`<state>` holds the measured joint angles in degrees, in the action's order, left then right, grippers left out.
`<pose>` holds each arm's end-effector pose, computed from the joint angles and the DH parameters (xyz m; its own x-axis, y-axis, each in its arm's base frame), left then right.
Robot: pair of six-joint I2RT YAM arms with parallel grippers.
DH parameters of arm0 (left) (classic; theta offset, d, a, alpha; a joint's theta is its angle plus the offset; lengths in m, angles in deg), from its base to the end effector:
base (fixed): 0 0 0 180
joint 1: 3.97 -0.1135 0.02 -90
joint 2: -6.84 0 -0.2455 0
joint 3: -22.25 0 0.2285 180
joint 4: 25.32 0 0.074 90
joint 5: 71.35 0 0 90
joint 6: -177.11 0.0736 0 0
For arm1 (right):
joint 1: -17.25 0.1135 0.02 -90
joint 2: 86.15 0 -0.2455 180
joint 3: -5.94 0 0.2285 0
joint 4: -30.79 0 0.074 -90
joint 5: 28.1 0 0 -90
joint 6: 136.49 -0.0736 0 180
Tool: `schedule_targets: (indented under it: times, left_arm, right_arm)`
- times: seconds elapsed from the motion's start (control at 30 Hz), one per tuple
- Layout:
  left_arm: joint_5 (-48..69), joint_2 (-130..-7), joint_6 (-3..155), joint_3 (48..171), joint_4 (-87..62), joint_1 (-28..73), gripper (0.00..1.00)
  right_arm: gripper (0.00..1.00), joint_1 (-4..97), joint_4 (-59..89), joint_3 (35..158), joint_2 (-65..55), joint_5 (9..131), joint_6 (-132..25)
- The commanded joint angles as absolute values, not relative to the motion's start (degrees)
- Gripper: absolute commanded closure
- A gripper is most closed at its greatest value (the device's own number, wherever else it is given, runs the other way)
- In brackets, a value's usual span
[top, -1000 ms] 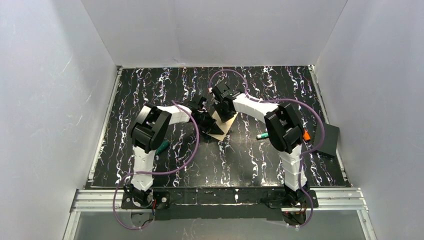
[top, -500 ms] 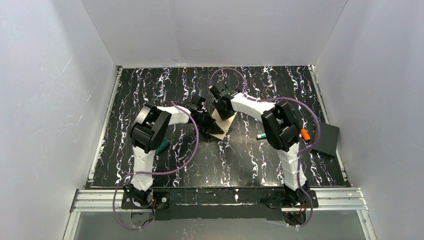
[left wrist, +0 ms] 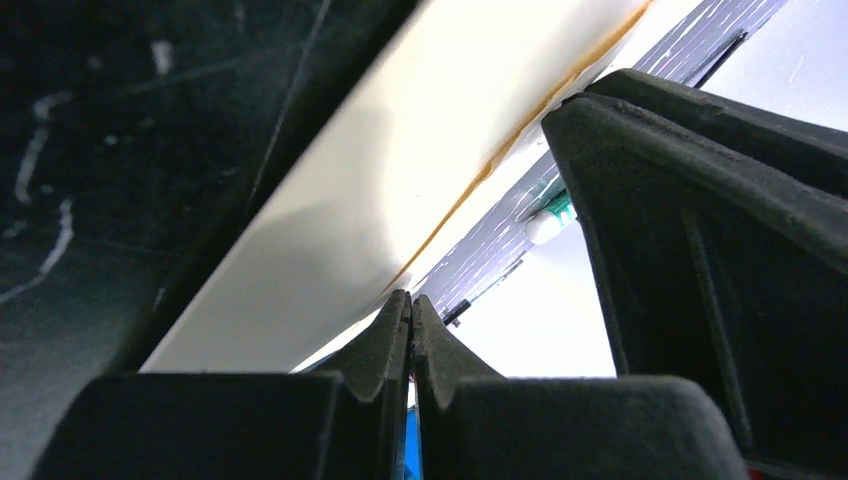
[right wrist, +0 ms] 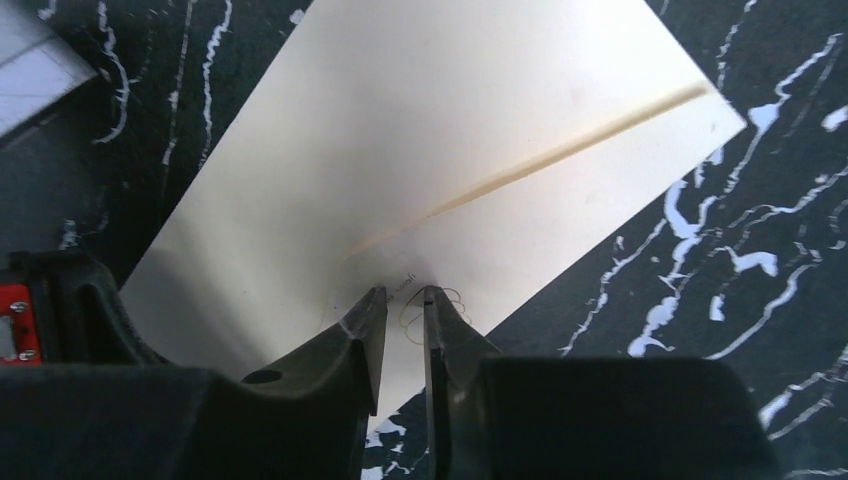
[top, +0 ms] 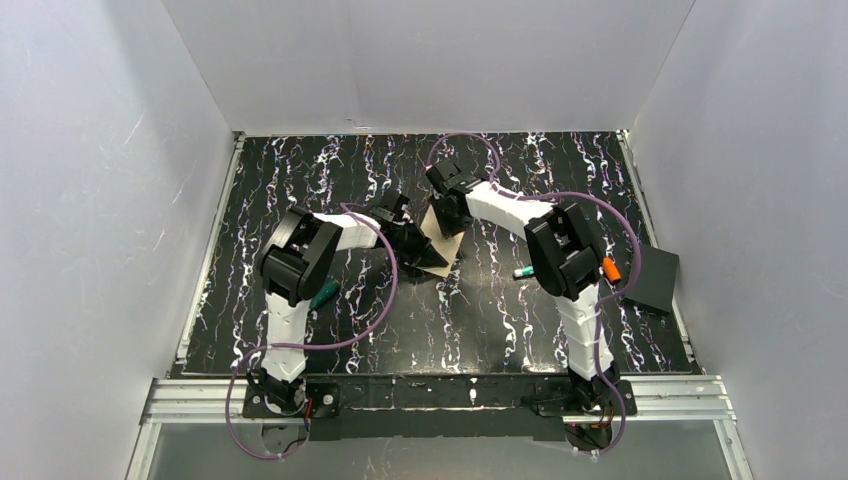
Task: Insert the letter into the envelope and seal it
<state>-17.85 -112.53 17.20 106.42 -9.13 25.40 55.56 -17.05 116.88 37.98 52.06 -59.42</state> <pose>0.3360 -0.2393 0.0917 -0.9080 -0.3553 0.2222 -0.3930 0.5380 -0.7457 0.3618 0.2698 0.1364 -0.7912 -0.3441 -0.5055 -0.3784 0.9249 -0.0373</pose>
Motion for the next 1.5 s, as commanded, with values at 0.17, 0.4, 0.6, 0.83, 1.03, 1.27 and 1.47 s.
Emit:
schedule_targets:
  times: [0.17,0.4,0.6,0.83,1.03,1.27,1.47]
  left_arm:
    - [-19.8,-116.0,14.1,103.8,-3.7,24.0,1.00]
    - [-19.8,-115.5,14.0,102.9,-5.0,22.9,1.00]
    - [-20.6,-114.8,13.1,99.7,-9.4,22.2,1.00]
    - [-20.8,-114.8,12.6,97.2,-9.6,22.2,1.00]
    - [-21.9,-115.1,10.8,94.7,-12.0,22.2,1.00]
    - [-22.3,-115.9,11.1,94.0,-10.8,22.2,1.00]
    - [-21.8,-116.4,11.5,94.1,-8.9,22.1,1.00]
  right_arm:
    - [0.74,58.1,-13.8,112.6,39.0,54.3,-59.2]
    - [0.73,58.8,-10.4,106.9,33.9,55.0,-58.5]
    - [0.73,59.3,-10.2,106.3,31.9,55.6,-57.4]
    - [0.71,59.7,-11.2,107.9,34.5,54.5,-56.7]
    - [0.71,59.9,-12.9,112.7,40.6,46.5,-58.3]
    - [0.72,59.9,-12.3,117.7,44.2,44.6,-58.8]
    - [0.72,59.8,-11.4,120.6,45.7,46.0,-59.7]
